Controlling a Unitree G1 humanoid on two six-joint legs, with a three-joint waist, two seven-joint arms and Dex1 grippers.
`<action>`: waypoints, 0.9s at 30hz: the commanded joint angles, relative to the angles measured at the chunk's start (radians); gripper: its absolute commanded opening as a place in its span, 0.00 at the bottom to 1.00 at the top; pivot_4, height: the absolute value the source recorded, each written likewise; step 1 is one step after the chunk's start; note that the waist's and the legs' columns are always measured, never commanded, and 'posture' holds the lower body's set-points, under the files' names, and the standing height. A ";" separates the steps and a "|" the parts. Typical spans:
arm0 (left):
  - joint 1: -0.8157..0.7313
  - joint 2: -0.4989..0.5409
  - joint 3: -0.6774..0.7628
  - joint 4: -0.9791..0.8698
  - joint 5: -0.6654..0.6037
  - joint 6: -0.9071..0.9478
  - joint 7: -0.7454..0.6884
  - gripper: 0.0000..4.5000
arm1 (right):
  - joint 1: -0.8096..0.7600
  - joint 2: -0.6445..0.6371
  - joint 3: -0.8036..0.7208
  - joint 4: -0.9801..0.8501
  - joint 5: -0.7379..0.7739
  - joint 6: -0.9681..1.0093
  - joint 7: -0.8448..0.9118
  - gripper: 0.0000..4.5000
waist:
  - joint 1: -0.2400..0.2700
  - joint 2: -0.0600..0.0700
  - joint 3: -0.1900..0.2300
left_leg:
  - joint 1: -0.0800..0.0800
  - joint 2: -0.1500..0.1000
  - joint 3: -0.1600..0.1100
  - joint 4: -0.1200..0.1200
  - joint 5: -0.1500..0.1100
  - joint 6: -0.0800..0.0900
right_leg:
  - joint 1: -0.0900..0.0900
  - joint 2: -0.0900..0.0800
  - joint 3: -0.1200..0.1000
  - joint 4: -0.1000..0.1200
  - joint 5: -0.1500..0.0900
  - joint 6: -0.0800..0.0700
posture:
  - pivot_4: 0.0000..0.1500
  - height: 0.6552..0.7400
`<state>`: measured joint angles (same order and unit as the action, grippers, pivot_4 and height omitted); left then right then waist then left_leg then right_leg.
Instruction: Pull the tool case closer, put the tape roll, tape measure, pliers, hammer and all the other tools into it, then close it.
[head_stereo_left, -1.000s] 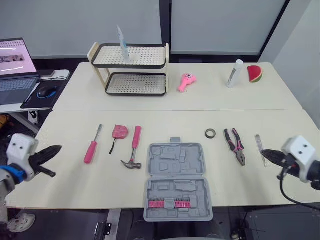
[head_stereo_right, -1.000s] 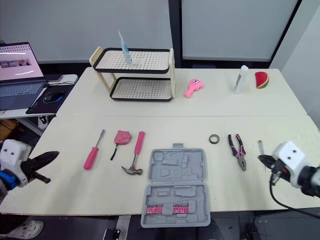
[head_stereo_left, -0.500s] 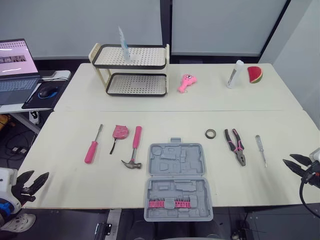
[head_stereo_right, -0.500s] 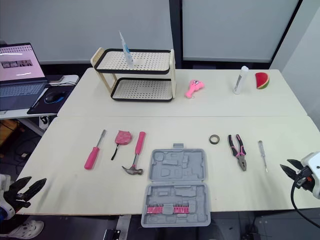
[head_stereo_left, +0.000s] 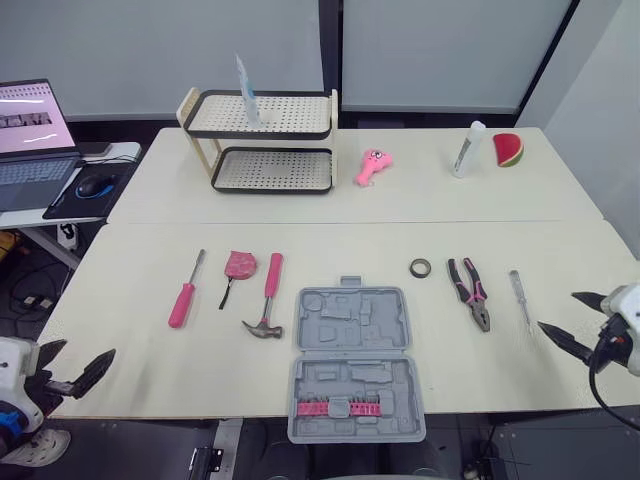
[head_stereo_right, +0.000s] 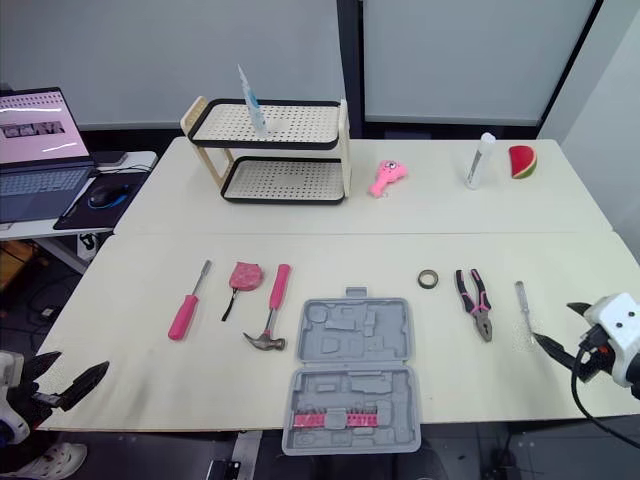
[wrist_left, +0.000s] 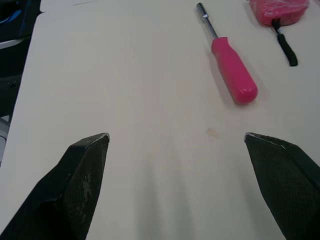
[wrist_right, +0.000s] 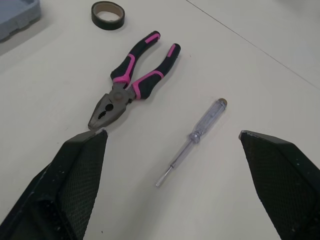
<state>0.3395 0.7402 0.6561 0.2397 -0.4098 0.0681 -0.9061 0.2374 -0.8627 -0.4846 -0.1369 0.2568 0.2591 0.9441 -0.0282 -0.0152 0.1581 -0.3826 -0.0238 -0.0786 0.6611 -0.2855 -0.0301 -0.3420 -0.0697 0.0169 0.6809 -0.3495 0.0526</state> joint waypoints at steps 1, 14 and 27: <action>0.016 0.024 -0.092 -0.175 -0.010 -0.017 -0.098 1.00 | -0.092 -0.061 0.100 -0.142 0.039 0.056 0.047 0.99 | 0.000 0.001 0.000 | 0.000 0.000 0.000 0.000 0.000 0.000 | 0.000 0.000 0.000 0.000 0.000 0.000 | 1.00 0.95; -0.235 0.060 -0.427 -0.585 -0.084 0.219 -0.162 1.00 | -0.547 -0.012 0.545 -0.133 -0.057 0.343 -0.041 0.91 | -0.001 0.000 0.001 | -0.001 0.000 -0.001 0.001 0.000 0.000 | 0.000 0.001 -0.001 0.000 0.000 0.000 | 1.00 0.95; -0.419 0.045 -0.551 -0.666 -0.115 0.380 -0.116 1.00 | -0.782 0.209 0.796 0.162 -0.290 0.345 -0.206 0.57 | -0.005 0.001 0.001 | -0.001 0.000 0.000 0.001 0.000 0.000 | -0.002 0.007 -0.001 0.001 0.000 0.000 | 1.00 0.95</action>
<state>-0.0757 0.7842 0.1097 -0.3992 -0.5168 0.4558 -1.0161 -0.5199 -0.6581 0.3059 -0.0024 -0.0027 0.6281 0.7593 -0.0328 -0.0146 0.1593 -0.3841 -0.0237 -0.0779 0.6621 -0.2852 -0.0305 -0.3450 -0.0628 0.0157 0.6815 -0.3494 0.0526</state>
